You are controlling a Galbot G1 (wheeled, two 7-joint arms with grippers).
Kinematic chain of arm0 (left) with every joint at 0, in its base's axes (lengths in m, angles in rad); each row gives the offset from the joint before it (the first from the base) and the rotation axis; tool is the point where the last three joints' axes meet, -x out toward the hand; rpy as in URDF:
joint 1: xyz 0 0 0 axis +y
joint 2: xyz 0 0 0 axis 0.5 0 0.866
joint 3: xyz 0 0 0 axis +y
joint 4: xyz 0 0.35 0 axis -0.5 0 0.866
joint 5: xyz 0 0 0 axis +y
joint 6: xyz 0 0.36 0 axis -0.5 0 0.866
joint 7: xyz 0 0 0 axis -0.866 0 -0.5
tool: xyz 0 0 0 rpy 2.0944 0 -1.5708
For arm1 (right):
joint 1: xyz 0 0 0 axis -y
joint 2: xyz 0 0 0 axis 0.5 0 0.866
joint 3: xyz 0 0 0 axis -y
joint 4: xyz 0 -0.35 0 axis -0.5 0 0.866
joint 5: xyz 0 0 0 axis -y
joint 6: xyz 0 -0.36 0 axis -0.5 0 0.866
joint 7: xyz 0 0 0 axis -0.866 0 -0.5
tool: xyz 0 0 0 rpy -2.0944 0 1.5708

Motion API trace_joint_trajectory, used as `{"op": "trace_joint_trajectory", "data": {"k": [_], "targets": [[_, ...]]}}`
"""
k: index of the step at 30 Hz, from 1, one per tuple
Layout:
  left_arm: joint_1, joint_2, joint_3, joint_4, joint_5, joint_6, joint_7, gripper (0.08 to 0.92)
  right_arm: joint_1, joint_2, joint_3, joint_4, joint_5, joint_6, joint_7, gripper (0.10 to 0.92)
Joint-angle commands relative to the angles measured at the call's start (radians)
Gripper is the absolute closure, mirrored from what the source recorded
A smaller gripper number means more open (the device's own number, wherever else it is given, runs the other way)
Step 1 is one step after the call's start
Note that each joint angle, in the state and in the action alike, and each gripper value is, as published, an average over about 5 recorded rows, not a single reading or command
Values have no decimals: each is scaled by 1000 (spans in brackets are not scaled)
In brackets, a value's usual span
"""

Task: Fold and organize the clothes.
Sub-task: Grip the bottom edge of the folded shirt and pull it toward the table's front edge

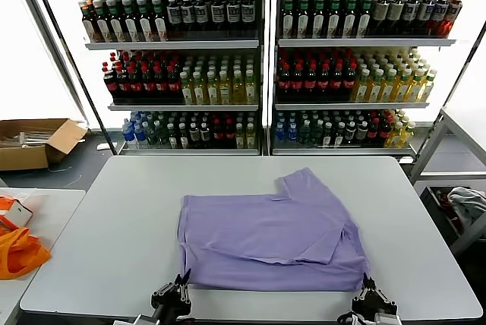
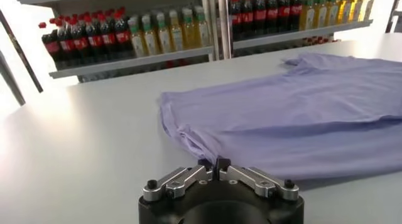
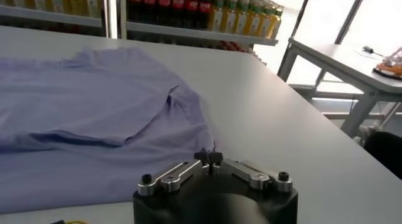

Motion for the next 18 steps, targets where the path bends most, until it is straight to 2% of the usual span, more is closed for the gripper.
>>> {"op": "trace_joint_trajectory", "data": {"k": [1, 6, 11, 18], "targets": [[63, -15, -8, -29, 14, -21, -7, 895, -40, -2, -1, 21, -13, 6, 23, 908], [74, -31, -3, -45, 16, -31, -10, 853, -39, -9, 39, 20, 1, 6, 33, 807], [66, -34, -3, -57, -3, -36, -15, 708, -45, -15, 60, 43, 17, 8, 36, 660], [27, -45, -7, -93, -5, -108, -34, 509, 21, 15, 137, 74, 44, 62, 25, 461]]}}
